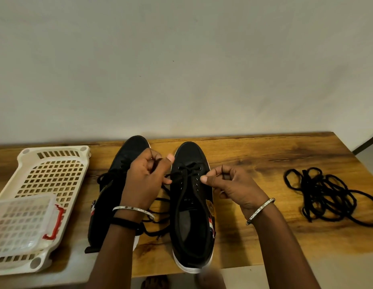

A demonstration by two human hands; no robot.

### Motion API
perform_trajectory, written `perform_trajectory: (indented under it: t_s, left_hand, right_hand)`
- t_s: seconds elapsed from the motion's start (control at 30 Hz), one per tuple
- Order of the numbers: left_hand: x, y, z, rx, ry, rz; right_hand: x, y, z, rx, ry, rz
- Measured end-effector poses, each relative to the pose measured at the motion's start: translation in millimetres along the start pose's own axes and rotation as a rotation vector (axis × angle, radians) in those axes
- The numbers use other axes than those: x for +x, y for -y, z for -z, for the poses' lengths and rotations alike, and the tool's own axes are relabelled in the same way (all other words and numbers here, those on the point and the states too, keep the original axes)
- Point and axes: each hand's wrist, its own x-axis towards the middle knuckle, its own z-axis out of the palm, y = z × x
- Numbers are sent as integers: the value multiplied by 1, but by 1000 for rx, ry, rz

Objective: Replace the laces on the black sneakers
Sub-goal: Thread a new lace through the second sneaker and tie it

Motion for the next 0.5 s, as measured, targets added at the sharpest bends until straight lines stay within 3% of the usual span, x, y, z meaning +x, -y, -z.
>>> perform_trajectory:
  t_s: [0.2, 0.37, 0.5]
  left_hand:
    - [-6, 8, -4, 533, 78, -249]
    - [-4, 2, 2, 761, 136, -310]
    - [-3, -2, 3, 854, 170, -317]
  right_hand:
    - [6, -5, -10, -100, -55, 203]
    - [13, -12, -19, -316, -109, 395]
    - [11, -10, -23, -435, -133, 446]
